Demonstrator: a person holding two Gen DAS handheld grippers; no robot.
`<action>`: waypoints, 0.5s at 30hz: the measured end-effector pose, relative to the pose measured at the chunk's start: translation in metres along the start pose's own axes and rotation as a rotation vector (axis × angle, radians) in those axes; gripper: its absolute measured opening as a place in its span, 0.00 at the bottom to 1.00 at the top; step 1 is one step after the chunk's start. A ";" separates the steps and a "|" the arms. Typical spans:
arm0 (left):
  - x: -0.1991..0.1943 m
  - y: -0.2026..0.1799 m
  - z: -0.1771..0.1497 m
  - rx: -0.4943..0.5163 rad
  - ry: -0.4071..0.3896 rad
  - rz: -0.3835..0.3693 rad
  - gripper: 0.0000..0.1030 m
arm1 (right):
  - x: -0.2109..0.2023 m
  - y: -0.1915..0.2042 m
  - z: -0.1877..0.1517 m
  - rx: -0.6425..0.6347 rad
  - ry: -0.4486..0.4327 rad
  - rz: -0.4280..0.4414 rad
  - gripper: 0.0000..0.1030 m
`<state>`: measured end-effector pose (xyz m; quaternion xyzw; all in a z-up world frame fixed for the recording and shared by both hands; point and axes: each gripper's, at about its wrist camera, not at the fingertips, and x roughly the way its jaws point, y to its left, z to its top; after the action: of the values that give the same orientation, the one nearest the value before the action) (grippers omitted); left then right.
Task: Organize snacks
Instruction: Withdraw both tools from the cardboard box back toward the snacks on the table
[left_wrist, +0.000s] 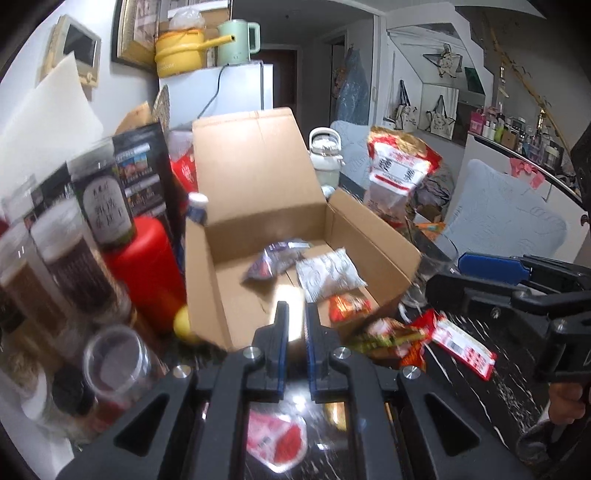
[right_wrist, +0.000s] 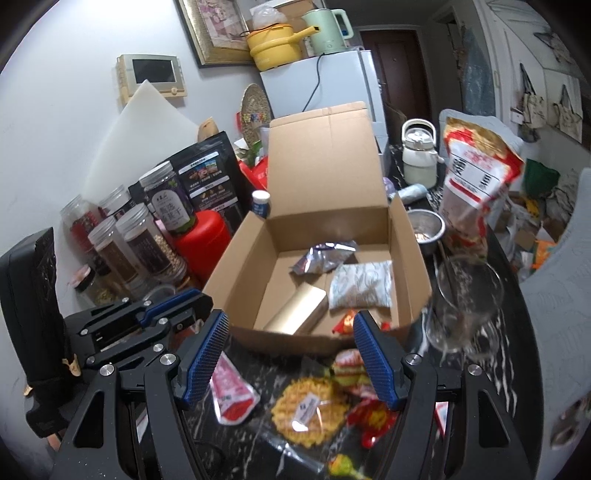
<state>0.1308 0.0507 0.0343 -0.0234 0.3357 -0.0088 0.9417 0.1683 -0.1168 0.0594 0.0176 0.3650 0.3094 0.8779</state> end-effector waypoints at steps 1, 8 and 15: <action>-0.002 -0.001 -0.004 -0.007 0.000 -0.003 0.08 | -0.003 0.000 -0.004 0.004 -0.003 -0.006 0.69; -0.011 -0.007 -0.026 0.000 -0.025 0.009 0.08 | -0.020 -0.003 -0.031 0.037 -0.004 -0.036 0.69; -0.011 -0.021 -0.044 0.039 -0.004 -0.044 0.08 | -0.034 -0.006 -0.053 0.073 -0.006 -0.046 0.69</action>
<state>0.0949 0.0283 0.0082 -0.0126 0.3331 -0.0358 0.9421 0.1188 -0.1507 0.0406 0.0420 0.3739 0.2754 0.8846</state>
